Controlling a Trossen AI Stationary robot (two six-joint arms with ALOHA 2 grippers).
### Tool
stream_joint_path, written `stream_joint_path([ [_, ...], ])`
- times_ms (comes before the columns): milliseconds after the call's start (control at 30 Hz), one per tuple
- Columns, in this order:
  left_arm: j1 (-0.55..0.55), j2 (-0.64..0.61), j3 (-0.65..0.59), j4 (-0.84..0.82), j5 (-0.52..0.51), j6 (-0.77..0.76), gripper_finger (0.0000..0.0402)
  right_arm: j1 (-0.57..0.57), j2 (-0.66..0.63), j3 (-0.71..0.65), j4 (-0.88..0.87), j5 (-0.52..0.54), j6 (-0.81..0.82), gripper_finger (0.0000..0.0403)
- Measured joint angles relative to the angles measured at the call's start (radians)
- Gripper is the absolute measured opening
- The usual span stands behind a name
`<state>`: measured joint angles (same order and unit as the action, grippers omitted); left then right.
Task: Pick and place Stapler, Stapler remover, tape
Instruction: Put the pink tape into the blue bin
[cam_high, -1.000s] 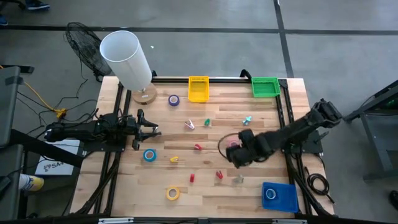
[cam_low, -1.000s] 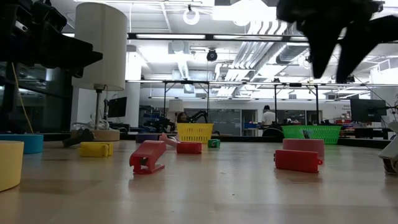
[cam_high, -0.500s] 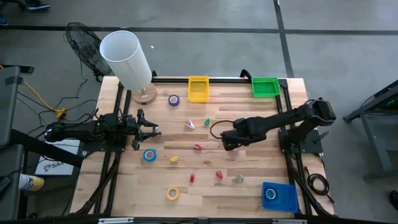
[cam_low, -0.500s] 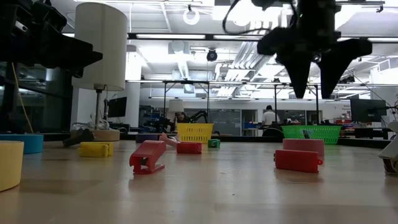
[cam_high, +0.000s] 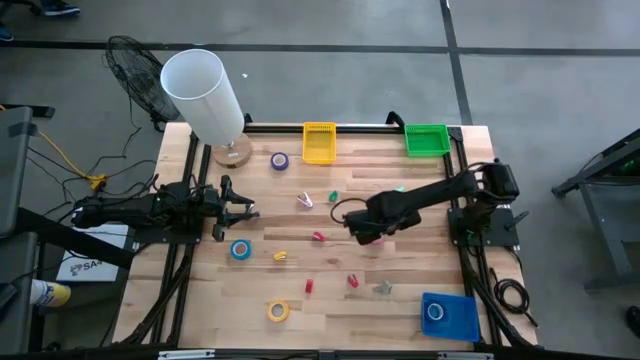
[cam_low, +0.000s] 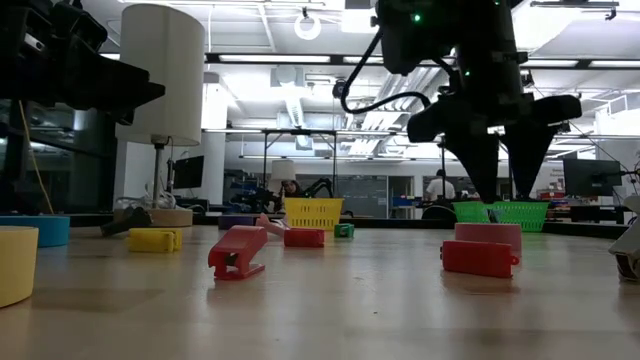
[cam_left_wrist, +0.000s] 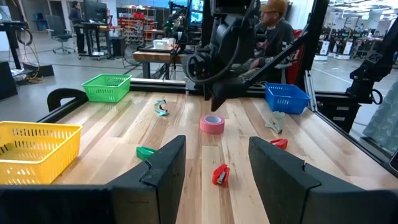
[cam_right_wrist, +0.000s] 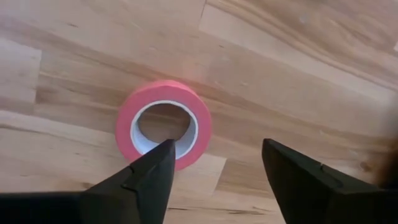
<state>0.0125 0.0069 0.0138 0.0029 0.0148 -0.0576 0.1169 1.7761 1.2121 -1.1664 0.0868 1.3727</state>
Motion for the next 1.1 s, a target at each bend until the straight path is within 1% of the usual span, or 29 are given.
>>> stream_joint_path([
  [233, 0.0, 0.0, 0.0, 0.0, 0.0, 0.0, 0.0175, -0.002, 0.004, -0.003, -0.004, 0.006, -0.016, 0.0227],
  [400, 0.0, 0.0, 0.0, 0.0, 0.0, 0.0, 0.0175, -0.013, 0.003, -0.097, 0.095, -0.043, -0.031, 0.0227],
  [600, 0.0, 0.0, 0.0, 0.0, 0.0, 0.0, 0.0175, -0.013, -0.012, -0.177, 0.158, -0.027, -0.016, 0.0225],
  [733, 0.0, 0.0, 0.0, 0.0, 0.0, 0.0, 0.0175, -0.014, -0.025, -0.211, 0.215, -0.059, -0.028, 0.0217],
  [800, 0.0, 0.0, 0.0, 0.0, -0.002, 0.0, 0.0175, -0.014, -0.028, -0.231, 0.222, -0.084, -0.03, 0.0206],
  [900, 0.0, 0.0, 0.0, 0.0, -0.002, 0.0, 0.0175, -0.015, -0.034, -0.252, 0.237, -0.103, -0.028, 0.0179],
  [1000, 0.0, 0.0, 0.0, 0.0, -0.002, 0.0, 0.0175, -0.013, -0.034, -0.259, 0.245, -0.108, -0.029, 0.0139],
  [1100, 0.0, 0.0, 0.0, 0.0, -0.002, 0.0, 0.0175, -0.013, -0.037, -0.26, 0.259, -0.116, -0.058, 0.009],
])
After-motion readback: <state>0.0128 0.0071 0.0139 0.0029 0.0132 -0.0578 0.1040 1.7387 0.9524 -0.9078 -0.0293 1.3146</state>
